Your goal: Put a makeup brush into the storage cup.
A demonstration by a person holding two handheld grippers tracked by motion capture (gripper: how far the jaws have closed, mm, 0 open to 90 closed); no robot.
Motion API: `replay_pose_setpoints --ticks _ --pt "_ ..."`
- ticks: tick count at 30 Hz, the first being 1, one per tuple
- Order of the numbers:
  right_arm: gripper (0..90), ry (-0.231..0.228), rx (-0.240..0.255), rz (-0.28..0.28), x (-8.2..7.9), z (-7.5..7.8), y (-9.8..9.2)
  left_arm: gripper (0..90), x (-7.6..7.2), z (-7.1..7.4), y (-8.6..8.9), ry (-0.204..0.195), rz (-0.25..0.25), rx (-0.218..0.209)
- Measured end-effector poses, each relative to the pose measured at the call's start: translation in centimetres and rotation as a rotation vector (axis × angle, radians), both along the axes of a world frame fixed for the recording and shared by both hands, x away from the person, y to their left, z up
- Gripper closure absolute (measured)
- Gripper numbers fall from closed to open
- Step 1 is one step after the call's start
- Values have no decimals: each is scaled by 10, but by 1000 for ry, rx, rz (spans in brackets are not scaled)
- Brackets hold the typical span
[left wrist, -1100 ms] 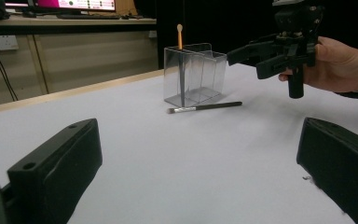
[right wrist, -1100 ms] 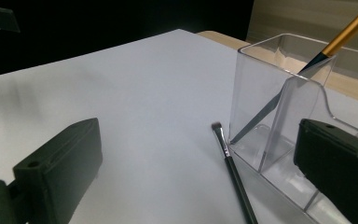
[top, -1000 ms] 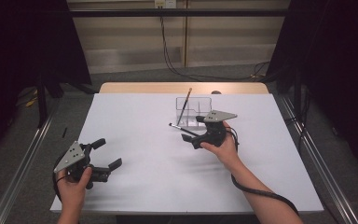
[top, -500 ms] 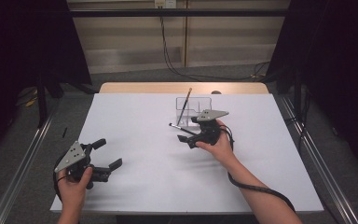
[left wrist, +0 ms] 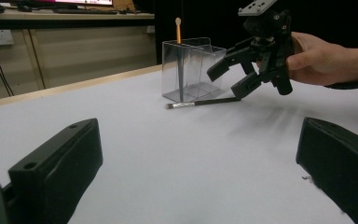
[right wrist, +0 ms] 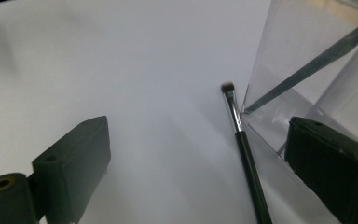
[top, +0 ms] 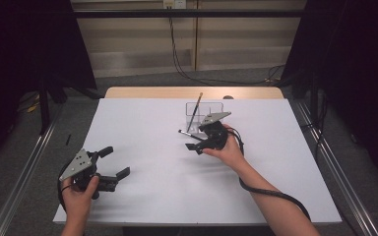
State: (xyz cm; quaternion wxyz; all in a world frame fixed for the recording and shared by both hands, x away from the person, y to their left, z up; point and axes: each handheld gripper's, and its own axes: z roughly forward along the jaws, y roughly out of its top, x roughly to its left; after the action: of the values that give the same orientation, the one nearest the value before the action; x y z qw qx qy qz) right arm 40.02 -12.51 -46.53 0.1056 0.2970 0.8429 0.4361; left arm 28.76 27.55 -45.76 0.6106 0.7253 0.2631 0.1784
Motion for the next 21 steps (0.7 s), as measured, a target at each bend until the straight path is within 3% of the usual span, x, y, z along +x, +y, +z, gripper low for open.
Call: replay_pose_setpoints --ticks 14,21 --pt "192 81 -141 12 9 -3 10 3 0 0 -1 1 -8 3" --pt "236 92 -173 12 11 -5 11 2 1 0 -1 3 -6 1"
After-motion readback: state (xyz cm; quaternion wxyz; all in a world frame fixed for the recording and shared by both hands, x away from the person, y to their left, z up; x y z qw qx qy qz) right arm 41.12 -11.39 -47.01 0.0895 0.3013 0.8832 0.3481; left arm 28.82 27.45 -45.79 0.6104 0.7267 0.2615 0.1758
